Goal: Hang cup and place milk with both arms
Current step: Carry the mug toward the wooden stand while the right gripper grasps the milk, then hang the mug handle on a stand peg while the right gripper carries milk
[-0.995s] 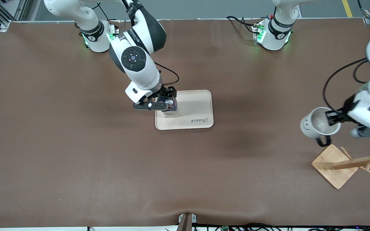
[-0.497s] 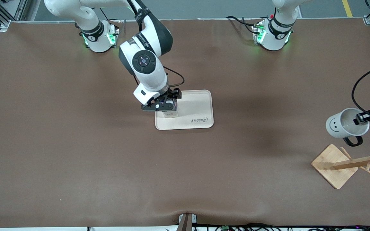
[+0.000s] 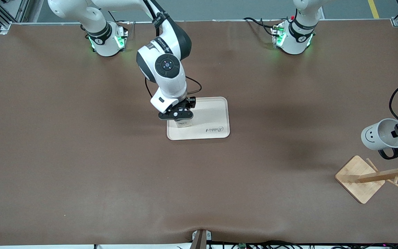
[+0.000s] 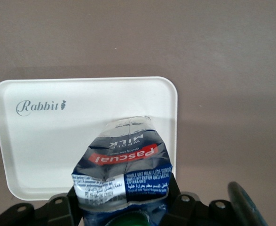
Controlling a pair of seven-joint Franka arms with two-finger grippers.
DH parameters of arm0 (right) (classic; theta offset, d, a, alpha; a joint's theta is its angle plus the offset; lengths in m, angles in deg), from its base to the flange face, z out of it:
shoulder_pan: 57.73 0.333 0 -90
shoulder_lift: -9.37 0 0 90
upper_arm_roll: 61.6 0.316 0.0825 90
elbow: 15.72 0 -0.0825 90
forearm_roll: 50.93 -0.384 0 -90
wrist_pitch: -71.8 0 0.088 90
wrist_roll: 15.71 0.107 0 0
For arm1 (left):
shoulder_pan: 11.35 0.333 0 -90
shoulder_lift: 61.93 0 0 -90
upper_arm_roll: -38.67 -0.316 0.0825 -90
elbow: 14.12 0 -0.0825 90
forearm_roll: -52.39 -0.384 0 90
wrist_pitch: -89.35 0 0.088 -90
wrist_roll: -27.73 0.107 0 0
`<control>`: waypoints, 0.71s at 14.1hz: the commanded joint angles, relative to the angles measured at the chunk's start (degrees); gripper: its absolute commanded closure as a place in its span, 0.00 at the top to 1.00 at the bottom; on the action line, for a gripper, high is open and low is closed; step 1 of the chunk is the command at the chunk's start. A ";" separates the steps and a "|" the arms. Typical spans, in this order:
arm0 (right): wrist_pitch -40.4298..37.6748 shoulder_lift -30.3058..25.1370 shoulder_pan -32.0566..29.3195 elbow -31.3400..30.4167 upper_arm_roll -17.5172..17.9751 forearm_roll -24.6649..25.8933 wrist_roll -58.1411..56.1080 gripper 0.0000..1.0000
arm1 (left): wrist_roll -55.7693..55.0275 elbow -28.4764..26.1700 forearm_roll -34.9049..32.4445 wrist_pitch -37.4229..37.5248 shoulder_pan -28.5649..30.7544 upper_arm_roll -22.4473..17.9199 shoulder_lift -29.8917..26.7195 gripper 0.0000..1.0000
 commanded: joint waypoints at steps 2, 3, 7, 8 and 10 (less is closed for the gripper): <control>-10.71 -1.43 -2.95 7.59 -0.50 0.34 1.10 0.02 | 4.36 0.14 0.94 -0.34 2.32 0.41 -1.02 0.00; -13.79 -1.60 -4.36 9.79 -0.50 -0.35 0.93 0.02 | 5.33 0.14 1.03 -0.69 3.28 0.41 -1.02 0.00; -17.42 -7.04 -10.24 10.34 -0.50 -2.29 0.75 0.02 | 9.12 0.14 4.11 -1.57 5.57 0.41 -0.84 0.00; -18.82 -8.19 -11.04 10.34 -0.50 -2.29 0.75 0.02 | 9.20 0.14 4.72 -1.57 5.92 0.33 -0.76 0.00; -21.45 -10.73 -13.41 10.07 -0.59 -2.03 0.66 0.02 | 10.69 0.05 5.95 -3.14 7.33 0.33 -0.41 0.00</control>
